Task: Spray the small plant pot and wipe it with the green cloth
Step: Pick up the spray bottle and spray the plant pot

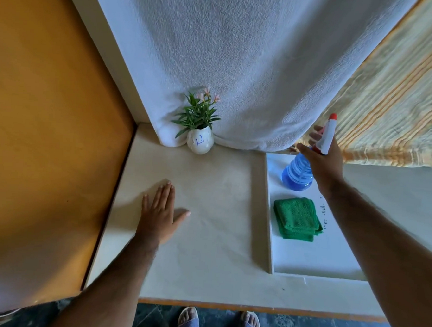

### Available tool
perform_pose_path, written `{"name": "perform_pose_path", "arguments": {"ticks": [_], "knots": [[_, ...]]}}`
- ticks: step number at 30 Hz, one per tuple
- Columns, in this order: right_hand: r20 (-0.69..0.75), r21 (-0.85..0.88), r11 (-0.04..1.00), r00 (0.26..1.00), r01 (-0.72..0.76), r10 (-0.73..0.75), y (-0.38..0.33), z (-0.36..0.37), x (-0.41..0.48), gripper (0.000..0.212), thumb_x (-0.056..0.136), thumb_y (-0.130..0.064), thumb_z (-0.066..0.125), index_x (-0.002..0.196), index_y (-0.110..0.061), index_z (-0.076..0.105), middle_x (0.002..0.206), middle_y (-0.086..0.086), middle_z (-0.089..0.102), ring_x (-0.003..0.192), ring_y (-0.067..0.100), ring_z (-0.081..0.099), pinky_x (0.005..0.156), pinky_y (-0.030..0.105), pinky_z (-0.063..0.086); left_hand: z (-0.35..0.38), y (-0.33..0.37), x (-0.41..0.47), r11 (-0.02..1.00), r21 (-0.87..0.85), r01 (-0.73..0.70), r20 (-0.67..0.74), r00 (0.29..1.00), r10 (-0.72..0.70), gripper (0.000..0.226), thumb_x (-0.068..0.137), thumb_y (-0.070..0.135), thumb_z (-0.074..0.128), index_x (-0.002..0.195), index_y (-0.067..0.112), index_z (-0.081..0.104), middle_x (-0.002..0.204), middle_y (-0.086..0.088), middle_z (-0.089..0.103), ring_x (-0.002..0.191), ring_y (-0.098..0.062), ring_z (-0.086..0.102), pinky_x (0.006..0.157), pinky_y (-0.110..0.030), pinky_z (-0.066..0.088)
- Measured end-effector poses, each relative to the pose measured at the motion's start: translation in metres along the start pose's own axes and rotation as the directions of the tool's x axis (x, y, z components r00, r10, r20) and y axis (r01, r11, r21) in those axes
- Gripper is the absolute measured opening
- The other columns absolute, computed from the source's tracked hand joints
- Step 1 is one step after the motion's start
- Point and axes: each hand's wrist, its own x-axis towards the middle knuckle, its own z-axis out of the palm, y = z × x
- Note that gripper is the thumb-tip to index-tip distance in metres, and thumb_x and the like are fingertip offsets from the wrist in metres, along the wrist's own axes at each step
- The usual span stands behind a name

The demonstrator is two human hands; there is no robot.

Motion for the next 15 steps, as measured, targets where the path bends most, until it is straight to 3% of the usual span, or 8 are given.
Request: {"name": "perform_pose_path", "arguments": {"ticks": [4,9,12,15], "knots": [[-0.072,0.025,1.000,0.997,0.017,-0.015,0.007,0.008,0.001,0.035,0.083,-0.012,0.068,0.116,-0.023,0.064,0.084,0.007,0.062,0.074,0.013,0.058,0.071,0.026,0.049,0.006,-0.002,-0.001,1.000,0.020,0.007,-0.023,1.000,-0.006,0.101,0.092,0.079,0.012,0.155,0.004,0.032,0.162,-0.015,0.035,0.148,-0.029,0.036,0.116,-0.066,0.024],[-0.167,0.130,0.991,0.986,-0.004,0.026,-0.004,0.011,0.001,0.035,0.081,-0.008,0.062,0.111,-0.026,0.064,0.084,0.004,0.064,0.074,0.011,0.058,0.064,0.016,0.047,0.011,-0.002,0.001,1.000,0.017,0.019,-0.072,0.997,-0.018,0.100,0.092,0.078,0.012,0.156,0.004,0.031,0.163,-0.014,0.033,0.150,-0.027,0.033,0.118,-0.063,0.017],[-0.105,0.107,0.994,0.994,0.016,-0.005,-0.020,0.013,-0.001,0.030,0.084,-0.007,0.064,0.109,-0.023,0.064,0.081,0.004,0.064,0.069,0.005,0.058,0.066,0.019,0.046,0.013,-0.002,0.001,1.000,0.016,0.013,-0.078,0.997,-0.012,0.100,0.092,0.078,0.011,0.156,0.004,0.031,0.164,-0.013,0.033,0.150,-0.028,0.033,0.118,-0.064,0.018],[0.001,0.062,0.991,0.993,0.116,-0.116,-0.038,0.024,-0.009,0.032,0.083,-0.007,0.068,0.112,-0.021,0.068,0.086,0.005,0.070,0.073,0.011,0.060,0.068,0.019,0.048,0.015,-0.007,0.002,1.000,0.013,0.003,-0.080,0.997,-0.002,0.100,0.091,0.079,0.012,0.156,0.006,0.031,0.165,-0.011,0.031,0.151,-0.025,0.031,0.119,-0.062,0.015]]}}
